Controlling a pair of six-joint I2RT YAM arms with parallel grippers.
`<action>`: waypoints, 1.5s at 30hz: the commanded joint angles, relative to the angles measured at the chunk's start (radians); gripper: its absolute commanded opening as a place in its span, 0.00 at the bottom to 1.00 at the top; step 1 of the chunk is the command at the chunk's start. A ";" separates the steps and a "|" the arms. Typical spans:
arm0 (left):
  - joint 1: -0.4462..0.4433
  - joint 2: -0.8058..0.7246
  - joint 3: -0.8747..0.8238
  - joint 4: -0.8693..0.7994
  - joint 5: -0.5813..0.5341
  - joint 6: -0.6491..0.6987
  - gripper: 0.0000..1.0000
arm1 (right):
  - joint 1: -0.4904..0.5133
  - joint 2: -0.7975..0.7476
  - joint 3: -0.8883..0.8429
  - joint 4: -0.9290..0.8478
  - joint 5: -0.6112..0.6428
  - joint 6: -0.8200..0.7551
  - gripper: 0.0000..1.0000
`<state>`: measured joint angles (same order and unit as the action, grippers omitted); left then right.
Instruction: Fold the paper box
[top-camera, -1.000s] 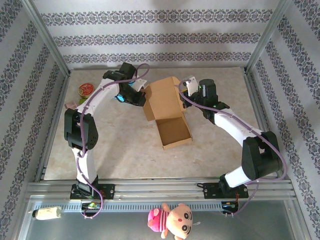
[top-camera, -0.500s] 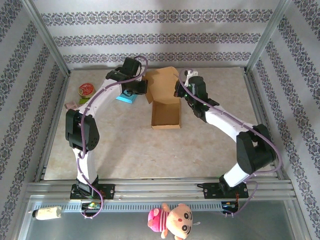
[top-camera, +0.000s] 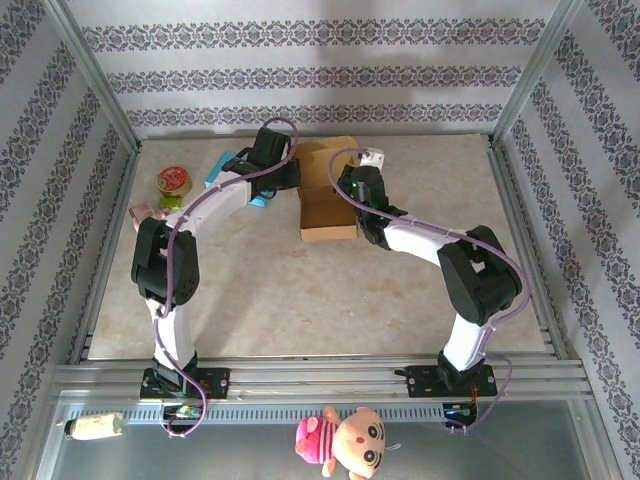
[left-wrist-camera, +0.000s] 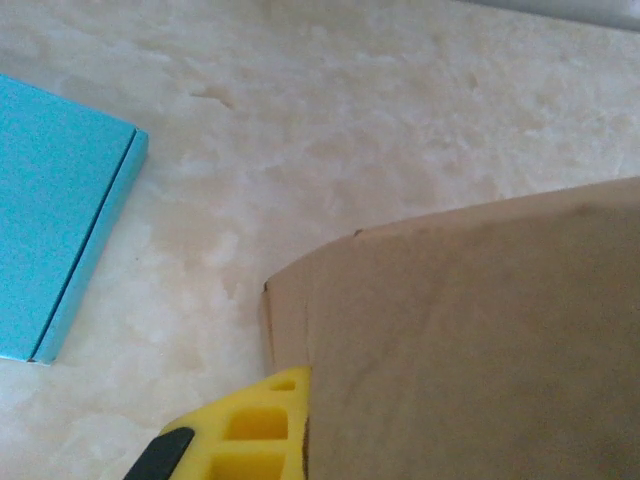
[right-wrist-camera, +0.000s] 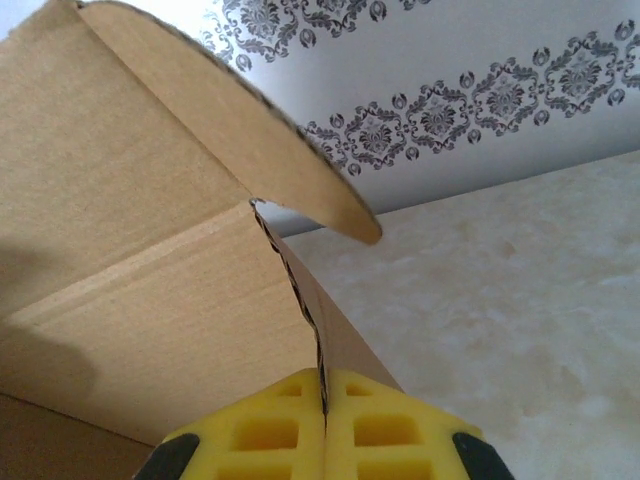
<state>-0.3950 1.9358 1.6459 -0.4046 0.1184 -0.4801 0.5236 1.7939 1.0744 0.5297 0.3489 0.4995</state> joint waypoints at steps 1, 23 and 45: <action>-0.031 -0.042 -0.026 0.111 0.011 -0.066 0.00 | 0.026 0.027 -0.049 0.024 0.027 0.047 0.00; -0.080 -0.136 -0.226 0.180 0.040 -0.133 0.08 | 0.072 -0.036 -0.269 0.060 0.019 0.076 0.11; -0.151 -0.303 -0.491 0.258 -0.034 -0.188 0.53 | 0.107 -0.198 -0.402 0.013 -0.034 0.037 0.51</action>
<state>-0.5251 1.6810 1.1717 -0.1913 0.1135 -0.6598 0.6182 1.6489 0.6952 0.5598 0.3401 0.5457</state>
